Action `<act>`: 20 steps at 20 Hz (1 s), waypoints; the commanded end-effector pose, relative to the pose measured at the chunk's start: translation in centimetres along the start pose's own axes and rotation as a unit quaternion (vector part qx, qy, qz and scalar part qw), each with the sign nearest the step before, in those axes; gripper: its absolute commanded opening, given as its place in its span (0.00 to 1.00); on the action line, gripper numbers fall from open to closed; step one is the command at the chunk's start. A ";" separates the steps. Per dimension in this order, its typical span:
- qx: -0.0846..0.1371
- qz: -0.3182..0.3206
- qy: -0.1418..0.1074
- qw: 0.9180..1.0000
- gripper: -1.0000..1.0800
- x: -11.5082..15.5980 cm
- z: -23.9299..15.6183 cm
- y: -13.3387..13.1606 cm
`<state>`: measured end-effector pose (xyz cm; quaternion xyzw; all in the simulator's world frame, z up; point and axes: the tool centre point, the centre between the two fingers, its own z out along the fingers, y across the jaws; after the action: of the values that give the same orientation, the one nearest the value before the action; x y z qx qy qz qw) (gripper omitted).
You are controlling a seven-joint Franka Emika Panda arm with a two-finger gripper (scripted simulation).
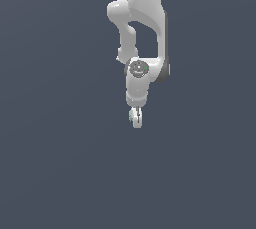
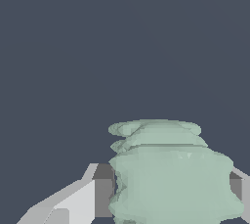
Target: Pick up the object and move it to a goal position.
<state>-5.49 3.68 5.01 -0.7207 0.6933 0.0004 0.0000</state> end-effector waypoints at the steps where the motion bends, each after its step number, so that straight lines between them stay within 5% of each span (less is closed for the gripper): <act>1: 0.000 0.001 0.000 1.000 0.00 1.2 -0.8 -0.5; 20: 0.000 0.000 0.001 1.000 0.00 16.3 -10.2 -6.8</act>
<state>1.44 -11.50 14.59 -0.7196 0.6943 -0.0009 -0.0002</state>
